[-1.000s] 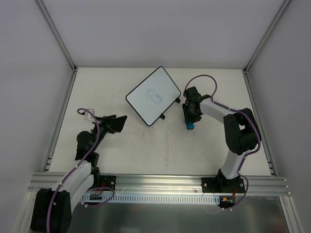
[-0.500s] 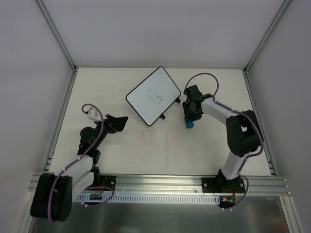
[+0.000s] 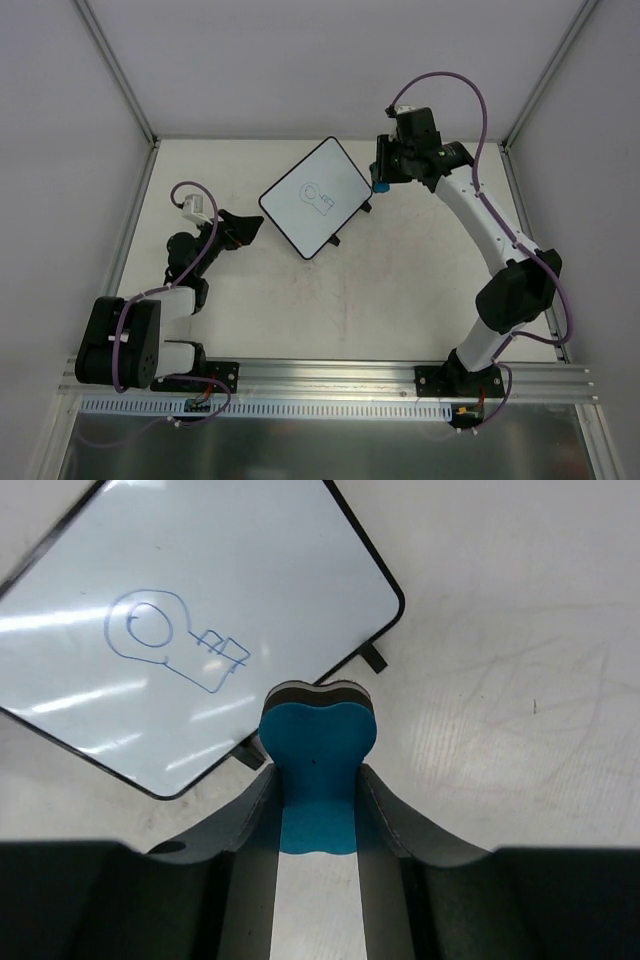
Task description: Erase the whiteboard
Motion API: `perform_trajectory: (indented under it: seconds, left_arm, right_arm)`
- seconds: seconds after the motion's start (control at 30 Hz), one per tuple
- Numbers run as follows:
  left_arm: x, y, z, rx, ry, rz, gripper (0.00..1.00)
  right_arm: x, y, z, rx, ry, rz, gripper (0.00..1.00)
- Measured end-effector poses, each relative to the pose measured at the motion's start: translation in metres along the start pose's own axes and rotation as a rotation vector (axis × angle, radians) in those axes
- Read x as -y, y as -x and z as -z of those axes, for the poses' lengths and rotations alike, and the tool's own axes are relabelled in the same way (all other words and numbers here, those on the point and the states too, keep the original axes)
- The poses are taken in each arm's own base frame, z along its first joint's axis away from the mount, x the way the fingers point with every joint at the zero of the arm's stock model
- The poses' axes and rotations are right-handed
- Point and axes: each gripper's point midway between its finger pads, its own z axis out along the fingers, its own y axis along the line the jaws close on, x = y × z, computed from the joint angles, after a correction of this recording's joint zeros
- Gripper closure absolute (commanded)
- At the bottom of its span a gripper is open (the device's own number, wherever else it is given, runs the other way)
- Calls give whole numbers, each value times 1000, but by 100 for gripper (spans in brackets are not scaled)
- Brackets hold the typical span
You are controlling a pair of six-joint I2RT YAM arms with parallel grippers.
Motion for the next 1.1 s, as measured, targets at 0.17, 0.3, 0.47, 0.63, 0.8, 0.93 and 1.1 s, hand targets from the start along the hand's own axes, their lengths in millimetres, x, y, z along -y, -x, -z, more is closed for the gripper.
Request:
perform_trajectory:
  seconds: [0.17, 0.3, 0.47, 0.63, 0.8, 0.93, 1.1]
  left_arm:
    - [0, 9, -16, -4, -42, 29, 31]
    - [6, 19, -31, 4, -82, 38, 31]
    - [6, 21, -40, 2, -98, 40, 27]
    - [6, 19, -42, -14, -104, 26, 28]
    - [3, 14, -49, -33, -101, 11, 35]
    - [8, 8, -57, -57, -117, -5, 39]
    - [13, 3, -63, -76, -129, -15, 46]
  right_arm:
    - [-19, 38, 7, 57, 61, -39, 100]
    - [-30, 60, -10, 67, 94, -65, 100]
    - [-38, 71, -32, 64, 128, -71, 100]
    - [-37, 69, -39, 54, 134, -65, 100]
    - [-38, 60, -50, 49, 155, -47, 100]
    - [-40, 50, -58, 26, 175, -46, 100]
    - [-44, 49, -61, 26, 201, -44, 100]
